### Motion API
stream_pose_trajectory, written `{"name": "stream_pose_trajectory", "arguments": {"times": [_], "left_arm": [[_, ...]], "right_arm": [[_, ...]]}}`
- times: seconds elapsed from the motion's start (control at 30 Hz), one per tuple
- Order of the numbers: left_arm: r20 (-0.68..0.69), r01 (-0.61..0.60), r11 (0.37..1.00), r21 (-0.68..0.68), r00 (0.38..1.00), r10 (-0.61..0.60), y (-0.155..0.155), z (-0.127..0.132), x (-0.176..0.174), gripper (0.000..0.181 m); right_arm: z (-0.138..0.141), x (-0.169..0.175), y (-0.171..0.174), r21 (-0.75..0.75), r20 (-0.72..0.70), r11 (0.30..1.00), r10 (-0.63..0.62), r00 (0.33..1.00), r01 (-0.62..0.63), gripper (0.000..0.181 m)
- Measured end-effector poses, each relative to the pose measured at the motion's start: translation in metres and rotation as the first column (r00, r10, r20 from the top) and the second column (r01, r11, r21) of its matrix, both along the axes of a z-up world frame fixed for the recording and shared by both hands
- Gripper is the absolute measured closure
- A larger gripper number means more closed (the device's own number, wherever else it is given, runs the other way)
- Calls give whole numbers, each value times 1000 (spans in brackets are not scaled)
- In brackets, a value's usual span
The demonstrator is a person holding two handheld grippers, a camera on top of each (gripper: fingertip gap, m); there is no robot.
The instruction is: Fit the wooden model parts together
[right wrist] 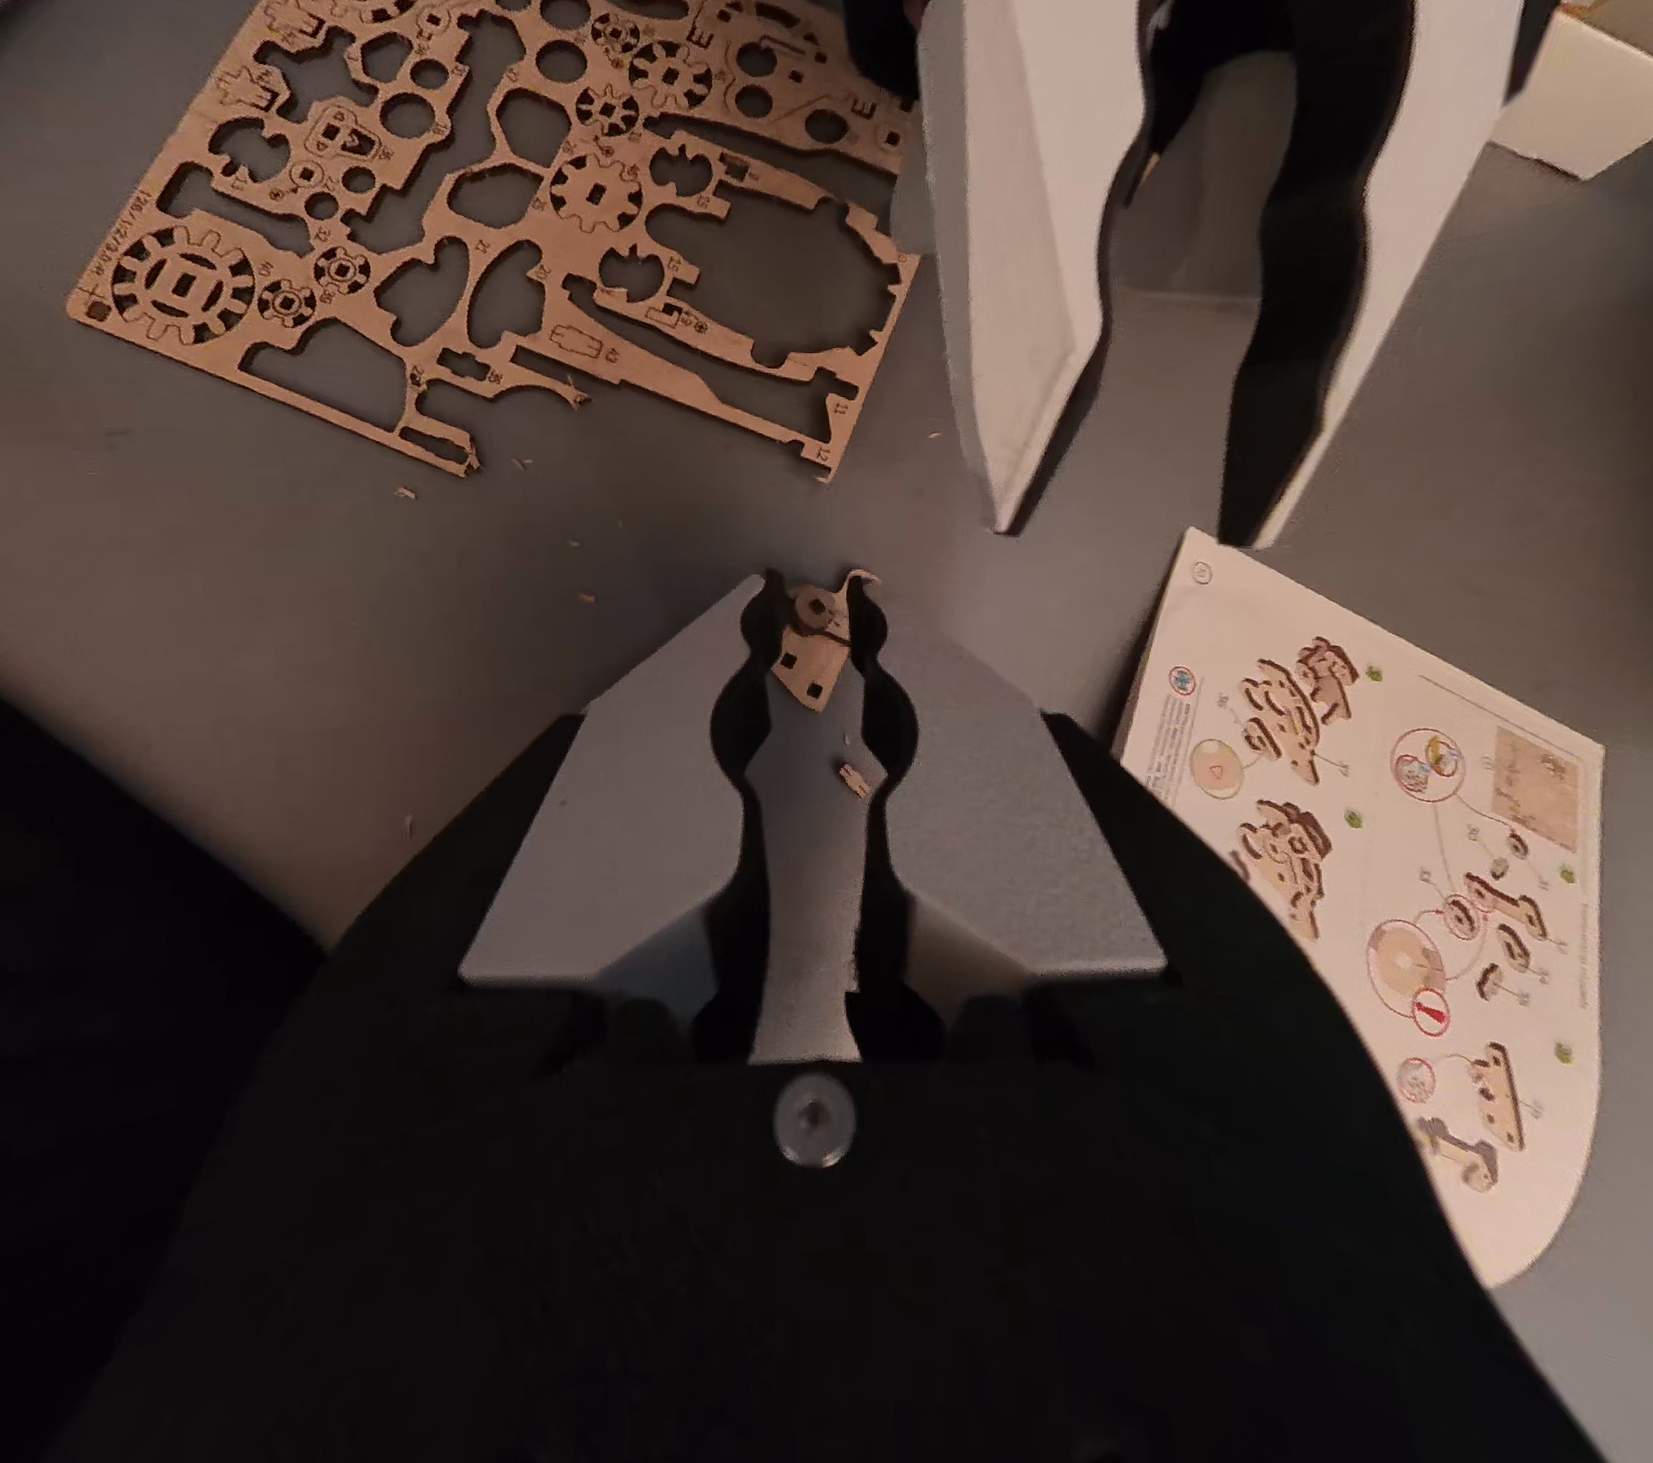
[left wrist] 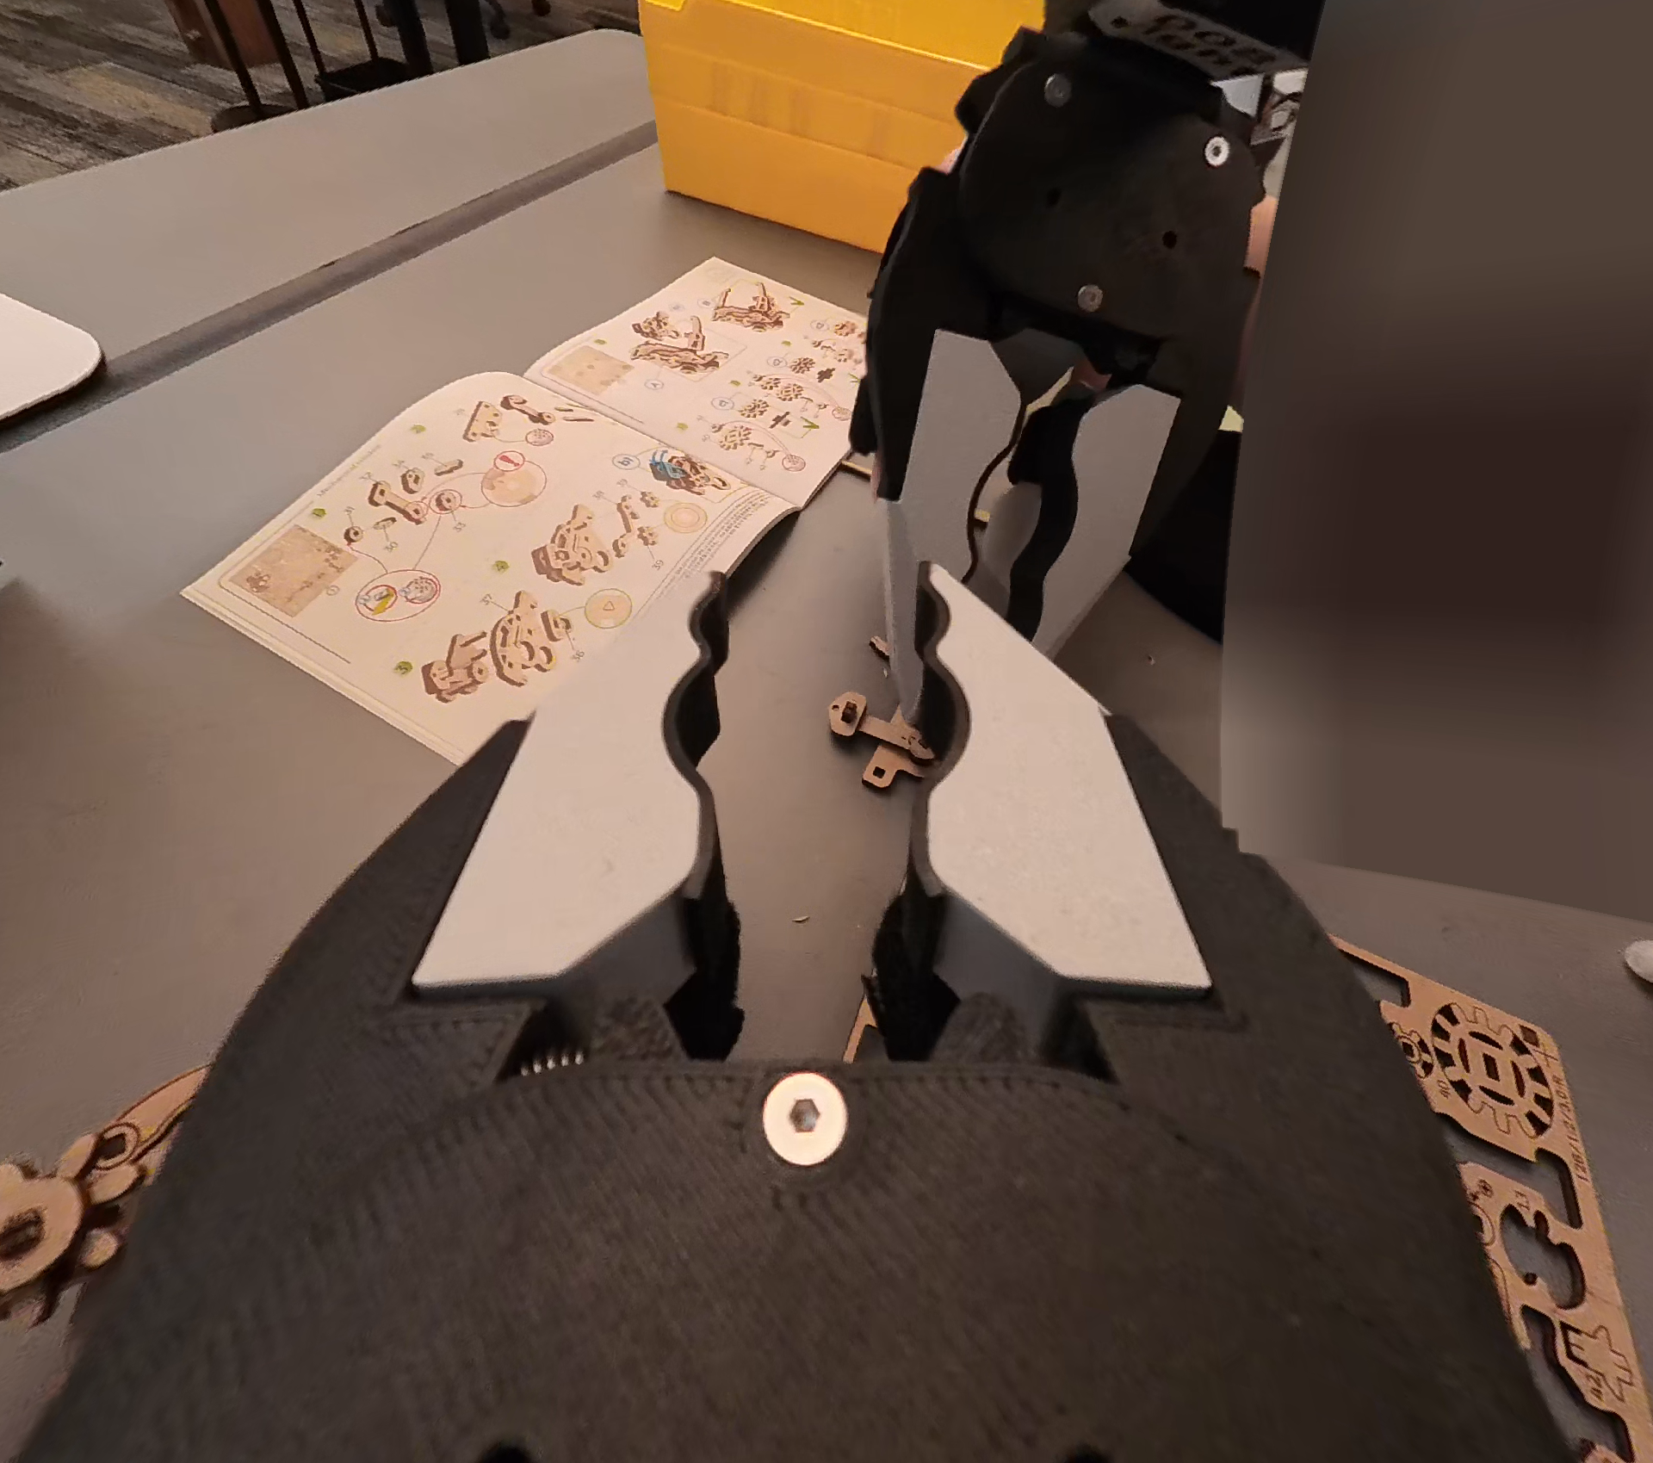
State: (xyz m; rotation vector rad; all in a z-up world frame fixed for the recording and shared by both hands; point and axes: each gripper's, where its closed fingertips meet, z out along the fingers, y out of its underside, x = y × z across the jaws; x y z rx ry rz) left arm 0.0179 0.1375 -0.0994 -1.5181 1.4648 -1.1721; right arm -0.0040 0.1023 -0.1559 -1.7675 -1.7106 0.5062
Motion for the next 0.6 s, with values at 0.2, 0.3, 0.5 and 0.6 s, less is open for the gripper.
{"name": "stream_pose_trajectory", "arguments": {"times": [0.2,0.3,0.5,0.6], "left_arm": [[-11,5,1000,2,1000,-5,-1,-2,1,141],[-13,5,1000,-4,1000,-6,-1,-3,1,141],[-17,10,1000,-2,1000,-10,-2,-4,1,141],[-21,12,1000,-1,1000,-12,-3,-5,0,141]], "right_arm": [[-9,2,0,-23,36,1000,10,999,-9,169],[-14,3,0,-20,56,1000,18,998,-17,170],[-15,1,-1,-21,35,1000,20,999,-20,173],[-15,1,0,12,7,1000,22,1000,-22,173]]}}
